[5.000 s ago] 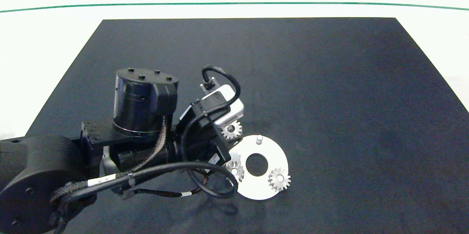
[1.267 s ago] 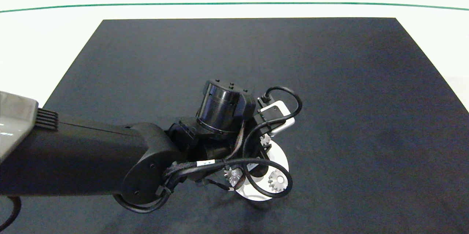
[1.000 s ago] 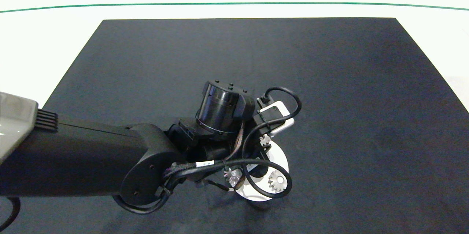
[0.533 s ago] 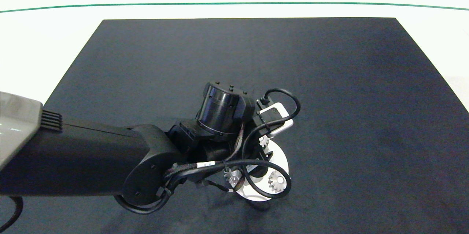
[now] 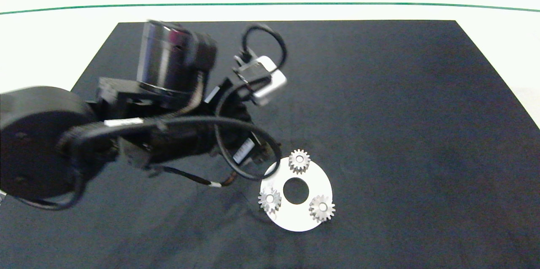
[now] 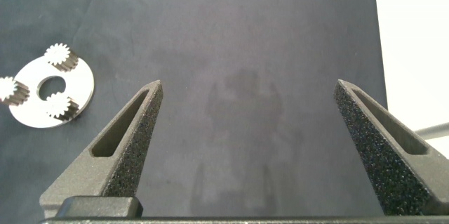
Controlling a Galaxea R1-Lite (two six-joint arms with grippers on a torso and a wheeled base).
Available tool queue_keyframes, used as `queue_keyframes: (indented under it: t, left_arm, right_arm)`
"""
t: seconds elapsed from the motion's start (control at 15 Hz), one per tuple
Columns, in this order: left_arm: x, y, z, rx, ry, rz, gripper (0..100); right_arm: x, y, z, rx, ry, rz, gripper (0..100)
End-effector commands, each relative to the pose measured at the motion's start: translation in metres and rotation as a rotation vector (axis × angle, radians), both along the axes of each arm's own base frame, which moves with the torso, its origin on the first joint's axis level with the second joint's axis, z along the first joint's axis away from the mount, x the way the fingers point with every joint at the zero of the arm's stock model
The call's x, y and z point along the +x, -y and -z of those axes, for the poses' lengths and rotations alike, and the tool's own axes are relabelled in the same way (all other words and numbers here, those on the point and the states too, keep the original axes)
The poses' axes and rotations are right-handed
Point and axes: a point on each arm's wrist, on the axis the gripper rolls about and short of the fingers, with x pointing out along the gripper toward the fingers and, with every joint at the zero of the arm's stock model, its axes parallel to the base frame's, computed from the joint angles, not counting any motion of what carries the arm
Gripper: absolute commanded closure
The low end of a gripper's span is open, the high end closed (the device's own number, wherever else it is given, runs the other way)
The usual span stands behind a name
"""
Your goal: Install three planetary gears onto the carrier pins
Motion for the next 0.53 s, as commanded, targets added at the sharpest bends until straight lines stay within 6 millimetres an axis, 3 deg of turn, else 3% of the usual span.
queue_keyframes:
  t: [0.07,0.27,0.53]
  left_arm:
    - [-0.039,-0.115,-0.052,-0.124,0.144,-0.333,0]
    - [-0.078,-0.161,-0.057,-0.186,0.216,-0.528,0]
    - [-0.147,-0.18,-0.034,-0.243,0.279,-0.621,0]
  right_arm:
    - [0.004,-0.003,-0.007,0.021,-0.006,0.081,0]
    - [0.007,-0.004,-0.016,0.024,-0.002,0.238,0]
    - [-0.006,-0.001,-0.017,0.019,0.028,0.465,0]
